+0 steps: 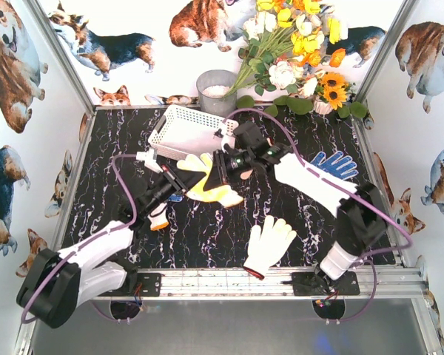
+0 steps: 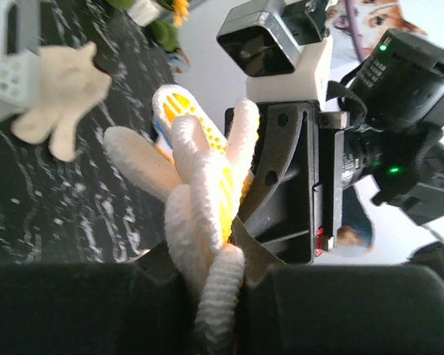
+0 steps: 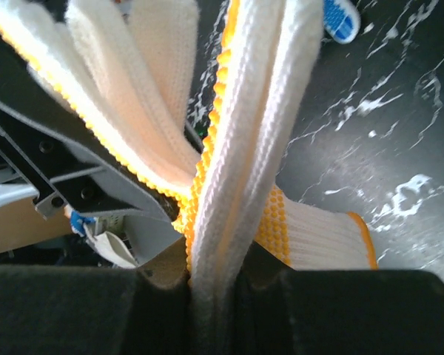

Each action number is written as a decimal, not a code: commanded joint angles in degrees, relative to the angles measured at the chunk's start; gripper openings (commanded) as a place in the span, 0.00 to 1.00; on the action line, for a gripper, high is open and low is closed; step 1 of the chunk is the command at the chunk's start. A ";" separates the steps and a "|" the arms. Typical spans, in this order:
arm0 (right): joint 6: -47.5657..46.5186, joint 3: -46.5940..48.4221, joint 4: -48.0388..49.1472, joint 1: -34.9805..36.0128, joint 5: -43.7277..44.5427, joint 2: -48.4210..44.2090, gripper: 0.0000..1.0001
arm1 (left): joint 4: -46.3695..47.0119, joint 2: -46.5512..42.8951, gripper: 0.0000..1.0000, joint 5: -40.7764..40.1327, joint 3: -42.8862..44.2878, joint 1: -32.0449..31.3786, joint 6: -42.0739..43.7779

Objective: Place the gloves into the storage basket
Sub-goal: Adjust the bin at the center of the board, then place the glove in the bin.

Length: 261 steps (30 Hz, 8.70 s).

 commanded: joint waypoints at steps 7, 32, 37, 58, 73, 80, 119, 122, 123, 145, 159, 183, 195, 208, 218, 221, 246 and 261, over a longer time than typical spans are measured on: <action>-13.87 17.00 -8.90 -6.07 7.56 14.99 0.07 | -5.81 9.76 0.00 0.05 9.82 3.31 21.78; -18.31 49.66 -16.54 -13.43 -0.16 40.03 0.08 | 7.66 41.92 0.23 5.45 28.20 11.18 23.62; -18.48 52.67 -16.92 -13.44 0.54 42.40 0.08 | 7.20 44.29 0.14 5.73 30.72 11.77 24.98; -12.49 55.48 -13.10 -13.25 9.62 48.39 0.07 | -11.52 37.61 0.67 1.76 33.02 15.17 37.34; -14.17 52.69 -26.89 -6.78 15.25 43.29 0.05 | -24.52 22.40 0.70 -3.94 28.96 16.51 41.71; -6.02 41.94 -24.34 -1.10 15.96 35.77 0.04 | -33.76 11.43 0.74 -5.46 25.48 16.94 44.18; -3.16 41.75 3.61 -6.14 5.04 45.61 0.05 | -44.66 4.63 0.78 0.37 22.23 17.29 42.15; -7.20 42.81 -1.67 -6.06 12.36 45.50 0.05 | -44.73 4.72 0.78 0.52 22.21 17.29 42.33; -8.17 42.81 -2.70 -6.05 14.39 45.55 0.05 | -44.73 4.81 0.78 0.53 22.23 17.29 42.35; 5.08 42.70 -9.28 -1.94 31.20 46.50 0.04 | -45.52 2.31 0.80 -3.87 21.18 17.51 40.50; -3.18 51.13 -17.41 -1.85 35.04 46.81 0.45 | -46.76 -0.45 0.80 -3.96 20.62 18.00 40.42; -4.00 39.19 -20.63 -1.74 29.10 38.09 0.48 | -51.45 -7.35 0.82 -4.49 20.84 18.13 40.64; -2.85 47.88 -27.42 -0.86 33.54 42.89 0.36 | -54.44 -8.11 0.83 -4.77 22.24 18.43 41.68; -8.09 53.51 -34.05 0.15 48.03 42.82 0.56 | -54.81 -7.15 0.83 -4.10 24.73 18.78 42.36; -11.17 53.82 -31.42 1.07 53.03 40.43 0.47 | -54.25 -6.65 0.83 -3.96 24.80 18.96 41.87; -11.52 53.82 -31.31 1.07 54.00 41.31 0.43 | -54.24 -6.68 0.83 -3.96 24.83 18.96 41.87; -12.75 56.71 -33.61 1.98 53.85 36.93 0.55 | -57.68 -9.16 0.83 -4.97 25.36 19.49 42.78; -12.96 53.69 -30.47 1.48 55.66 42.69 0.28 | -60.55 -10.72 0.83 -5.87 24.84 19.60 44.00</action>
